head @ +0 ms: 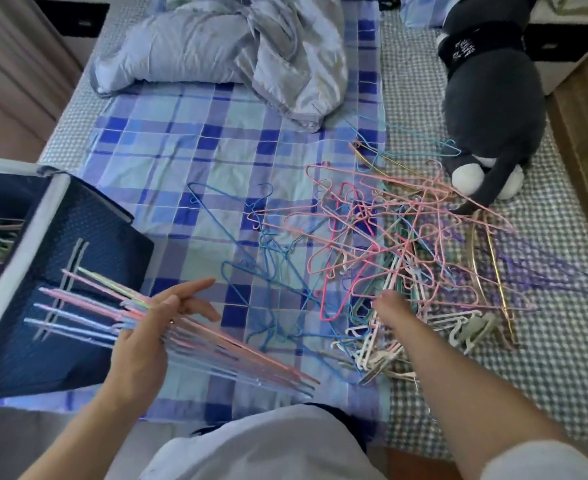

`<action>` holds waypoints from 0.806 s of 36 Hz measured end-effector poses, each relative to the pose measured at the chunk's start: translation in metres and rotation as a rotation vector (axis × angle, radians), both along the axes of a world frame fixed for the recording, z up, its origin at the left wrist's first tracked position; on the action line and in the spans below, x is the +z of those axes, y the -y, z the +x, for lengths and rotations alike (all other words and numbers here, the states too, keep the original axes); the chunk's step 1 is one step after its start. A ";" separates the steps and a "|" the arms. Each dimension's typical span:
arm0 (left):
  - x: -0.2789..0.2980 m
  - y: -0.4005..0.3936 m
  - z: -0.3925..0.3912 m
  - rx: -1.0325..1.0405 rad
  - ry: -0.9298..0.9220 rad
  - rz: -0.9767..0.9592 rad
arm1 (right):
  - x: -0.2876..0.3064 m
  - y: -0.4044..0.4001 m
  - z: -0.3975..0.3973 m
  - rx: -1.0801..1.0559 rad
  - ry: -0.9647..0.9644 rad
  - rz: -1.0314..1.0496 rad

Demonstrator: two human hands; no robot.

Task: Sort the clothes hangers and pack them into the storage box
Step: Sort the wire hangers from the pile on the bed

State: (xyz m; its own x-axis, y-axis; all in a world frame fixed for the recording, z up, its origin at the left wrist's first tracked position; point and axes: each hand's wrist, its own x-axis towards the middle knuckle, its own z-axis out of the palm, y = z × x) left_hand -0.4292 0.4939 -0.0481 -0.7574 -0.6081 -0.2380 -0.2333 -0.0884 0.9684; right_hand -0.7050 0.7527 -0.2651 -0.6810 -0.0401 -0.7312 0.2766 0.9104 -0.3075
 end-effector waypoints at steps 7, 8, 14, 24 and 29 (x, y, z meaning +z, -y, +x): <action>0.003 -0.011 -0.001 0.036 0.013 0.019 | -0.008 0.003 0.011 -0.187 0.041 -0.021; 0.003 -0.010 -0.002 0.041 0.009 0.026 | -0.004 0.000 0.015 -0.226 -0.031 -0.019; -0.002 -0.007 -0.010 0.016 -0.010 0.074 | 0.005 -0.015 0.019 -0.435 -0.191 -0.199; 0.003 -0.006 -0.023 -0.071 -0.012 0.063 | -0.008 -0.024 0.055 0.054 0.158 -0.060; 0.007 -0.006 -0.014 -0.051 -0.015 0.051 | -0.013 -0.028 0.066 -0.186 -0.121 -0.033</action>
